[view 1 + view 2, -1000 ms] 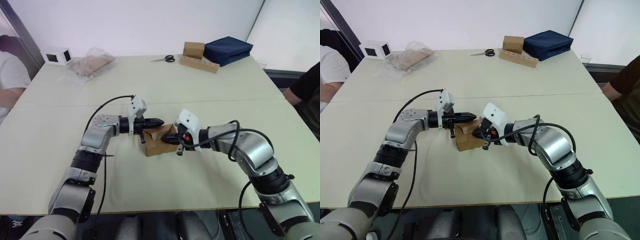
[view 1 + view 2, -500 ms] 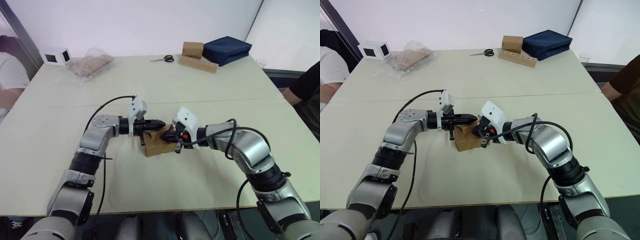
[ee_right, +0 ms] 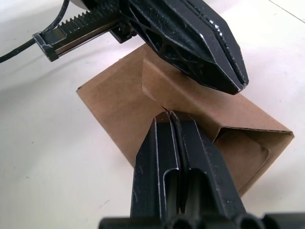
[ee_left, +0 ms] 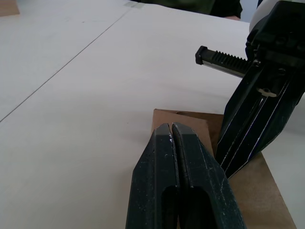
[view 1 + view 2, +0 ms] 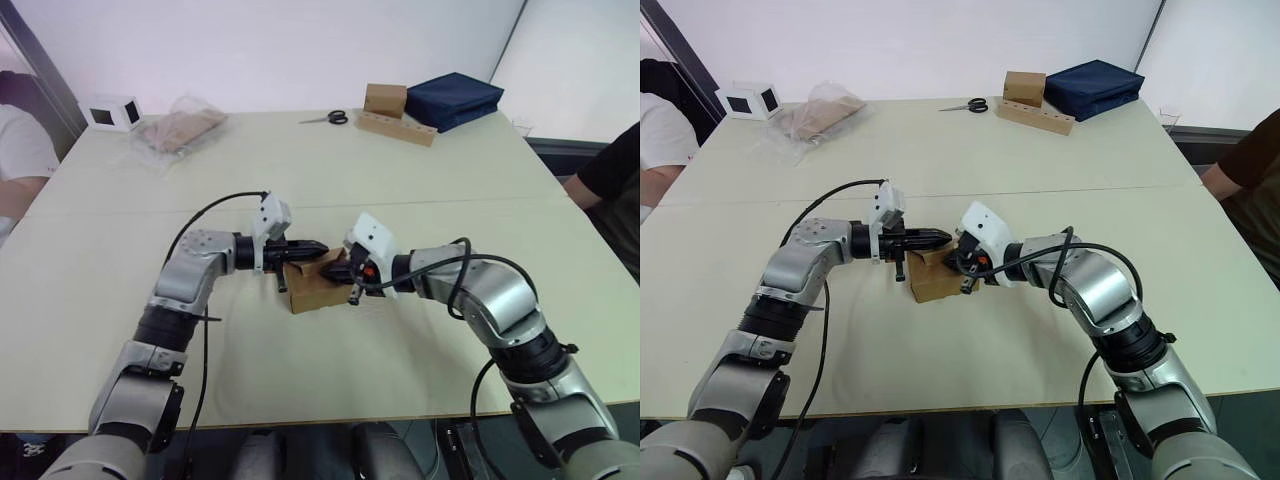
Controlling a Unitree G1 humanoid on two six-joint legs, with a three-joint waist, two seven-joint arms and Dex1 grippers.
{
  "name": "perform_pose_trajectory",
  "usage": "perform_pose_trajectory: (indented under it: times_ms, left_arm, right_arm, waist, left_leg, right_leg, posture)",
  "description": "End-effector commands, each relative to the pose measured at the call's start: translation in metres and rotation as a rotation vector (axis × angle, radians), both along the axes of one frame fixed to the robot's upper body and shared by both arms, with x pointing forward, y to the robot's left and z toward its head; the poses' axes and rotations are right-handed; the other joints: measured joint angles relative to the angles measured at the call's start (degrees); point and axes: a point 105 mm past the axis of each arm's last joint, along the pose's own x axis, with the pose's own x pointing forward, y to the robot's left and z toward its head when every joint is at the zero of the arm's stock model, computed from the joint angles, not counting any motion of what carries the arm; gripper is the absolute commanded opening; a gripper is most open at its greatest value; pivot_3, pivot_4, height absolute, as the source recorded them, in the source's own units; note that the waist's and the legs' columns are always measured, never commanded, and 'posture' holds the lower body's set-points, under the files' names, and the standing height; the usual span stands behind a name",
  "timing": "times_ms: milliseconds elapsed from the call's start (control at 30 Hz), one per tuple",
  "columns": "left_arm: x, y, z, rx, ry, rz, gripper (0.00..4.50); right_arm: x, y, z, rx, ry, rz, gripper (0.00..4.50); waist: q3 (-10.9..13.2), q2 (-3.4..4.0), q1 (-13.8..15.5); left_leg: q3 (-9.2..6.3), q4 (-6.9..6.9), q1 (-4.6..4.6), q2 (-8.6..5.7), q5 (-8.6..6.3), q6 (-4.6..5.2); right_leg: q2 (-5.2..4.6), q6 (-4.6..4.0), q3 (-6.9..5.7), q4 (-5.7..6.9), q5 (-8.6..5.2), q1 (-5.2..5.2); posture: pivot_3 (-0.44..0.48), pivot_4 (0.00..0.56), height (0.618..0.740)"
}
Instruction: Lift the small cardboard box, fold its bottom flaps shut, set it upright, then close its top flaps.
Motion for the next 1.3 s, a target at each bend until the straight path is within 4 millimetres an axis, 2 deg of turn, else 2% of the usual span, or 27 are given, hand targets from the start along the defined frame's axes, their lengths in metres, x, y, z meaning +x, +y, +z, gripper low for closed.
perform_pose_trajectory:
  times_ms: [33,233,433,533,600,800,867,1067,1300]
  left_arm:
    - [0.004,0.004,0.008,-0.006,-0.020,0.011,0.04]
    - [0.001,0.003,0.005,0.012,-0.016,-0.014,0.04]
    - [-0.007,0.001,-0.006,0.042,-0.010,-0.036,0.04]
    - [-0.016,0.003,-0.018,0.073,0.012,-0.050,0.04]
    - [-0.019,0.006,-0.022,0.089,0.022,-0.049,0.04]
    - [-0.030,0.009,-0.025,0.128,0.025,-0.076,0.04]
    - [-0.030,0.011,-0.023,0.126,0.021,-0.064,0.04]
    - [-0.034,0.023,0.004,0.056,0.010,-0.016,0.04]
    - [-0.034,0.032,0.017,0.010,0.001,0.061,0.04]
  right_arm:
    - [0.002,-0.001,-0.001,-0.001,-0.008,-0.016,0.00]
    - [-0.001,-0.001,0.000,0.001,-0.008,-0.007,0.00]
    - [-0.017,-0.007,0.030,0.124,-0.014,0.054,0.00]
    - [-0.008,-0.023,0.040,0.163,-0.033,-0.030,0.00]
    - [-0.003,-0.031,0.037,0.149,-0.040,-0.071,0.00]
    - [0.003,-0.036,0.027,0.091,-0.053,-0.103,0.00]
    - [0.005,-0.037,0.028,0.093,-0.057,-0.108,0.00]
    - [0.005,-0.041,0.029,0.085,-0.052,-0.100,0.00]
    - [0.001,-0.030,0.021,0.077,-0.035,-0.049,0.00]
  waist:
    - [0.0,0.00,0.0]
    - [0.0,0.00,0.0]
    - [0.0,0.00,0.1]
    - [0.0,0.00,0.0]
    - [0.0,0.00,0.0]
    - [0.0,0.01,0.0]
    - [0.0,0.01,0.0]
    - [0.0,0.01,0.0]
    - [0.0,0.01,0.1]
  left_leg:
    - [0.00,0.00,0.00,0.00,0.00,0.00]
    - [0.00,0.00,0.00,0.00,0.00,0.00]
    - [0.00,0.00,-0.02,0.00,0.00,0.00]
    - [-0.01,0.00,-0.02,0.00,0.00,0.00]
    - [0.01,-0.03,-0.02,0.00,0.00,0.00]
    - [0.01,-0.03,-0.01,0.00,0.00,0.00]
    - [0.01,-0.03,-0.01,0.00,0.00,0.01]
    - [0.01,-0.03,-0.01,0.00,0.00,0.01]
    - [0.01,-0.03,-0.02,0.01,-0.01,0.01]
  right_leg:
    - [0.00,0.00,0.00,0.00,0.00,0.00]
    - [0.00,0.00,0.00,0.00,0.00,0.00]
    - [-0.01,0.00,0.00,-0.02,0.00,0.00]
    - [0.00,0.00,0.00,-0.02,0.00,0.00]
    - [-0.01,0.00,0.01,-0.04,0.00,0.00]
    - [0.00,0.00,0.00,-0.04,0.00,0.00]
    - [0.00,0.00,0.01,-0.04,0.00,0.00]
    - [0.00,0.00,0.01,-0.04,0.00,0.00]
    - [-0.01,0.00,0.01,-0.04,0.00,-0.01]
  posture:
    - [0.000,0.150,0.740]
    - [0.000,0.150,0.740]
    - [0.000,0.150,0.740]
    - [0.000,0.150,0.740]
    - [0.000,0.150,0.740]
    - [0.000,0.150,0.740]
    - [0.000,0.150,0.740]
    - [0.000,0.150,0.740]
    - [0.000,0.150,0.740]
